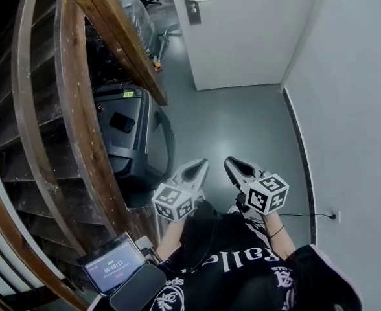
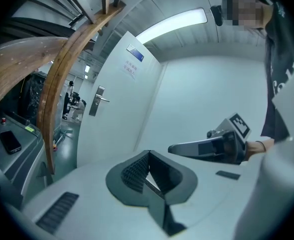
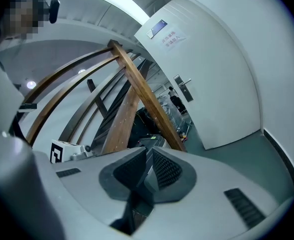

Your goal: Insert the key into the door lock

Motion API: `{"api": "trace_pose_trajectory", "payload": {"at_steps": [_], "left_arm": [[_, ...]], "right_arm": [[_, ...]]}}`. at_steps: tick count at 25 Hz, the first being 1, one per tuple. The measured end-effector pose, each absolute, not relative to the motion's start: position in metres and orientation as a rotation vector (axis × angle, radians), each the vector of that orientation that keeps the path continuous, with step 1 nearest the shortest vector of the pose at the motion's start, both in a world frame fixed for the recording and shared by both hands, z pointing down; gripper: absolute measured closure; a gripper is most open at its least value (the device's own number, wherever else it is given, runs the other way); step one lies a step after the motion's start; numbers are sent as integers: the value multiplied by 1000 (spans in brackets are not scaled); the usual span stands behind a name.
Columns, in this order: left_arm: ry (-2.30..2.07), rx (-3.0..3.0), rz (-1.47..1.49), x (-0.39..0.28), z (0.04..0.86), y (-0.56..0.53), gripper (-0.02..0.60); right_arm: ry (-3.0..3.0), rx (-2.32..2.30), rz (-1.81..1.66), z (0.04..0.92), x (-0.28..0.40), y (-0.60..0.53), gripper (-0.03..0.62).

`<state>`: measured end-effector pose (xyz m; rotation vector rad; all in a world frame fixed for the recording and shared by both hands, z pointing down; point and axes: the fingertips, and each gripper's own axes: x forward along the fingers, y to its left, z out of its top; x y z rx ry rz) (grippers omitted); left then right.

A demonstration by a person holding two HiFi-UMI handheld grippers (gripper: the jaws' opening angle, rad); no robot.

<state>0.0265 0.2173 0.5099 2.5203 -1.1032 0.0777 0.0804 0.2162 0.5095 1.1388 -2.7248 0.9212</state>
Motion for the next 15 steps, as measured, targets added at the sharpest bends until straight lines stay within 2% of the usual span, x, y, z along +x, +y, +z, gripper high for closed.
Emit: {"api": "trace_pose_trajectory", "payload": {"at_steps": [7,15], "left_arm": [[-1095,2504,99,78,526,265,577],[-1129,2540,126,96,524,284,577]], "right_arm": [[-2715,1078,893,523,121,262,557],[-2737,1052,860,522,137,279,557]]}}
